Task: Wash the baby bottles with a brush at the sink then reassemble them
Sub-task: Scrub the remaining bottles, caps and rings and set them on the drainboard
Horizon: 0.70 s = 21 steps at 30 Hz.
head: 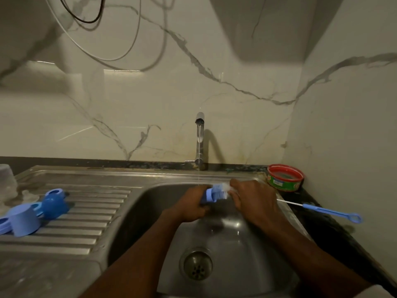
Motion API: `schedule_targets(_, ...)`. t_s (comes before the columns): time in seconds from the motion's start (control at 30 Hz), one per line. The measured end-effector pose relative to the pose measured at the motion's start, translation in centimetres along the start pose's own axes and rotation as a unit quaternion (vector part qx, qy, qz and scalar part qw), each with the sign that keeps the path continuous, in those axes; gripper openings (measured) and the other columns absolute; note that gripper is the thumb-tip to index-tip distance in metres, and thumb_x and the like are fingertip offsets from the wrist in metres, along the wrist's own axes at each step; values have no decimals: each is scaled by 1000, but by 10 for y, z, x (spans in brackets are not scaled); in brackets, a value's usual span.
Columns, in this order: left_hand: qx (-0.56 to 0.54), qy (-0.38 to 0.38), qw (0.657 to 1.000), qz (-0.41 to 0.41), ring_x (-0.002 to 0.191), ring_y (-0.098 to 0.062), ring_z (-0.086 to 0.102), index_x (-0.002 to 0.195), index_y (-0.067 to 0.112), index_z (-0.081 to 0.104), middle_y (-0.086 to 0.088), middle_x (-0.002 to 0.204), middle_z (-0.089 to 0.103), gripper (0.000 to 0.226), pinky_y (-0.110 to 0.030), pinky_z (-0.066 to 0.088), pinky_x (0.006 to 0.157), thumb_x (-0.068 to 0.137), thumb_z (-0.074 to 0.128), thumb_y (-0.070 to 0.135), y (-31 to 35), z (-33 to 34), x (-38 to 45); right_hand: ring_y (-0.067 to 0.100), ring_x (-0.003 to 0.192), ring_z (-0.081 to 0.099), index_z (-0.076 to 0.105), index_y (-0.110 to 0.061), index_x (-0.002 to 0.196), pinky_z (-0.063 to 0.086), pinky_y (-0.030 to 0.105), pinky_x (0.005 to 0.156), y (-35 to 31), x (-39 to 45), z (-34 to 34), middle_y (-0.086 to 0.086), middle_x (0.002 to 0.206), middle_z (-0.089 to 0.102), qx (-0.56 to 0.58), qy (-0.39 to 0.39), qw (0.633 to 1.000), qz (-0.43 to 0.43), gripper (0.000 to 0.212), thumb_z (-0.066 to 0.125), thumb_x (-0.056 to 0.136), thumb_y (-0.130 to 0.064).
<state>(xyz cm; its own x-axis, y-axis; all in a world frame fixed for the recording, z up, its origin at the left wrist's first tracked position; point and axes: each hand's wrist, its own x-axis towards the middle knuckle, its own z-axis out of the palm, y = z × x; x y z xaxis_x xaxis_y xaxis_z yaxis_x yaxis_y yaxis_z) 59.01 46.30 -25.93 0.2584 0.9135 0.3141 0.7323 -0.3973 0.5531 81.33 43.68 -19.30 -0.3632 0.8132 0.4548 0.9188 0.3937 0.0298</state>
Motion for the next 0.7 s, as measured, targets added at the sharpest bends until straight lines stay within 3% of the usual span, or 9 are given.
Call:
schedule_targets(0.1, 24, 52, 998, 22, 117, -7, 54, 135, 21, 57, 6, 131, 60, 50, -21, 44, 100, 88, 75, 16, 3, -5, 2, 13, 95, 62, 57, -36, 125, 40, 28, 75, 0, 0, 2, -6, 108, 68, 0, -13, 1000, 26, 30, 52, 99, -51)
schedule_targets(0.2, 94, 108, 988, 50, 100, -7, 58, 114, 26, 61, 7, 113, 64, 41, -28, 53, 88, 80, 84, 29, -1, -12, 0, 15, 102, 62, 57, -40, 130, 48, 33, 88, -4, 2, 9, -6, 114, 69, 24, -35, 999, 6, 36, 52, 98, -55)
schedule_targets(0.3, 136, 158, 977, 35, 87, -7, 49, 101, 32, 48, 9, 103, 53, 51, -26, 49, 75, 70, 85, 48, -7, -13, 1, 13, 90, 65, 56, -46, 126, 54, 35, 82, -6, 3, 13, -10, 101, 70, 53, -21, 997, -50, 36, 53, 93, -60)
schedule_targets(0.37, 125, 134, 983, 12, 97, -8, 48, 112, 32, 49, 8, 113, 51, 60, -29, 49, 84, 68, 86, 51, -10, -7, 4, 12, 87, 65, 57, -44, 125, 54, 36, 81, -7, 3, 9, -9, 99, 71, 49, -15, 996, -74, 36, 52, 94, -60)
schedule_targets(0.43, 98, 55, 994, 9, 115, -12, 47, 129, 26, 51, 4, 129, 50, 69, -33, 44, 101, 73, 85, 48, -10, 0, 5, 14, 94, 65, 56, -40, 129, 52, 35, 86, -7, 2, 5, -8, 107, 70, 49, -25, 996, -69, 37, 51, 97, -56)
schedule_targets(0.53, 21, -14, 999, 25, 124, -14, 52, 139, 22, 51, 0, 138, 55, 61, -37, 42, 110, 86, 77, 37, -3, 5, 4, 16, 99, 64, 56, -34, 127, 45, 30, 81, -1, 4, 2, -5, 113, 69, 18, -22, 1000, -11, 31, 53, 99, -49)
schedule_targets(0.6, 24, 4, 999, 32, 123, -12, 53, 138, 23, 52, 1, 138, 57, 53, -34, 44, 108, 91, 74, 31, 4, 4, 5, 15, 100, 63, 57, -34, 127, 41, 29, 77, 2, 2, 1, -4, 112, 68, 4, -8, 1000, 29, 32, 53, 99, -49)
schedule_targets(0.7, 105, 97, 988, 59, 111, -11, 58, 122, 25, 60, 3, 122, 63, 43, -31, 50, 96, 85, 79, 31, 2, -6, 6, 15, 109, 61, 58, -35, 134, 45, 32, 91, 1, -1, 4, -4, 122, 67, 33, -24, 998, 57, 39, 54, 99, -52)
